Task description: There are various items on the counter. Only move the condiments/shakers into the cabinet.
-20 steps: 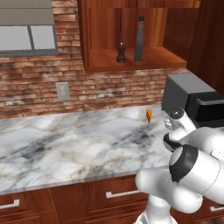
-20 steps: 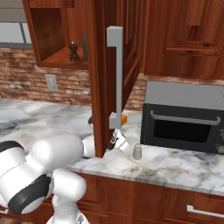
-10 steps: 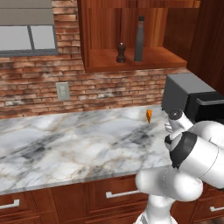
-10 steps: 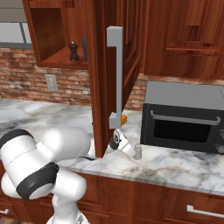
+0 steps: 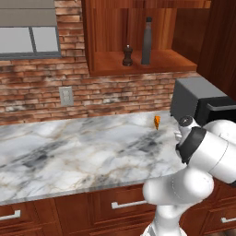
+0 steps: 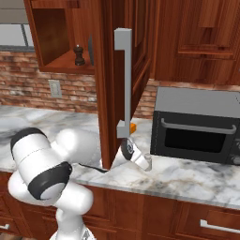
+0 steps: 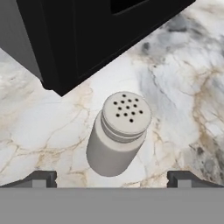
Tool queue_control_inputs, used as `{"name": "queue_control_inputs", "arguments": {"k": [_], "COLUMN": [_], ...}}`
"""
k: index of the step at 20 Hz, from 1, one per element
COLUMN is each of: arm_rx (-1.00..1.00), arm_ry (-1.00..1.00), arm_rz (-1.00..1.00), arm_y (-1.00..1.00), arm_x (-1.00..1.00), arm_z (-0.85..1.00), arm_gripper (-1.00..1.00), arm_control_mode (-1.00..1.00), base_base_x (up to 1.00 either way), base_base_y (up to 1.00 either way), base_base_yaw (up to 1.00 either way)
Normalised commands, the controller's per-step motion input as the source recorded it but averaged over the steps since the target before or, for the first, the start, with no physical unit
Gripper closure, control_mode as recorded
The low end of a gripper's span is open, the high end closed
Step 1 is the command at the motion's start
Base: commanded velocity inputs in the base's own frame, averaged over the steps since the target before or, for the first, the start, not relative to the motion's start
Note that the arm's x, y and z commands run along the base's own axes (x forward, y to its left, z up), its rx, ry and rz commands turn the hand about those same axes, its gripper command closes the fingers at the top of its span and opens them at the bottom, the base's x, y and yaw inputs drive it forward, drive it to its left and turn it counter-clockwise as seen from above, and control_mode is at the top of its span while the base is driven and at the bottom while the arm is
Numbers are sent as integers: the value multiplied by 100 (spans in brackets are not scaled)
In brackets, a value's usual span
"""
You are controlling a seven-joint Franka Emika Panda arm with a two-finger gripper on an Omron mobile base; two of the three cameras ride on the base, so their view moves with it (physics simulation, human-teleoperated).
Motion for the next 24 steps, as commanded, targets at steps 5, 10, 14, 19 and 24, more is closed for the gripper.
{"name": "queue_control_inputs", "arguments": {"k": [5, 10, 14, 19, 24], "arm_rx": [0, 0, -2, -5, 0], "arm_ry": [0, 0, 0, 0, 0], "arm_rz": [0, 0, 0, 0, 0], "arm_y": [-6, -23, -18, 0, 0], "arm_x": [14, 3, 2, 20, 3], "arm_z": [-10, -19, -24, -19, -1], "arm_gripper": [-100, -100, -100, -100, 100], "arm_control_mode": [-100, -100, -100, -100, -100], "base_base_x": [0, 0, 0, 0, 0], "base_base_y": [0, 0, 0, 0, 0], "base_base_yaw": [0, 0, 0, 0, 0]}}
